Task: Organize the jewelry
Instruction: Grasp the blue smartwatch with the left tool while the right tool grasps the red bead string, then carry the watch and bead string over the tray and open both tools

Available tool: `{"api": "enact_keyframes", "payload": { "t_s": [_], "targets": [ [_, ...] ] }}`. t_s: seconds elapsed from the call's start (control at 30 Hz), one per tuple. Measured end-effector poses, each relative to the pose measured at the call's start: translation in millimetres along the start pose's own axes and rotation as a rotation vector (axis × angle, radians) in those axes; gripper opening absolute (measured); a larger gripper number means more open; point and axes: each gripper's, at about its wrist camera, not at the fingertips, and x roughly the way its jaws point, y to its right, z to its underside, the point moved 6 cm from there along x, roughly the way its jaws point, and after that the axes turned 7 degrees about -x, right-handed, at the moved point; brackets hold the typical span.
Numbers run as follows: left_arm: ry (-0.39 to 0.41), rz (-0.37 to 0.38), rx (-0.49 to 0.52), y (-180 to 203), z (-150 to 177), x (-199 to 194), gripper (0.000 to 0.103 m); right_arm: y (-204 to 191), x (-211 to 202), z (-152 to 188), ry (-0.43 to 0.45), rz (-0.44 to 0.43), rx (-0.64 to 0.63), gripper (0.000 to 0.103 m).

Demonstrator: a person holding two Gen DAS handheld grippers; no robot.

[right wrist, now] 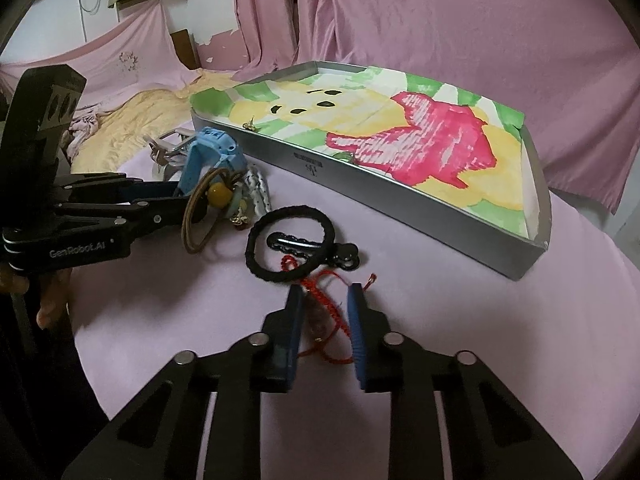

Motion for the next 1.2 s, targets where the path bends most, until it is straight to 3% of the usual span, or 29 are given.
{"api": "enact_keyframes", "payload": {
  "t_s": [0.17,0.43,0.6,0.87,1.2],
  "targets": [
    [0.003,0.012,-0.004,0.1,6.0,-5.0,0.014,0.0,-6.0,8.1,0.006,0.01,0.008,0.012],
    [0.044,0.048,-0.024,-0.2,17.3,-19.8,0.012,-1.2,-19.2,23.6,0.011,0.014,0.037,0.01],
    [0.109,0.125,-0.04,-0.2,21.9,-37.3,0.012,-1.5,-32.2,36.7,0.038,0.036,0.079,0.009],
    [0.199,0.138,-0.025,2.2,9.1,-61.9,0.011,5.2,-60.0,34.3,0.13,0.074,0.108,0.009],
    [0.294,0.17,-0.005,10.6,-25.1,-76.8,0.011,16.6,-79.6,-9.8,0.334,0.044,0.172,0.009]
  ]
}}
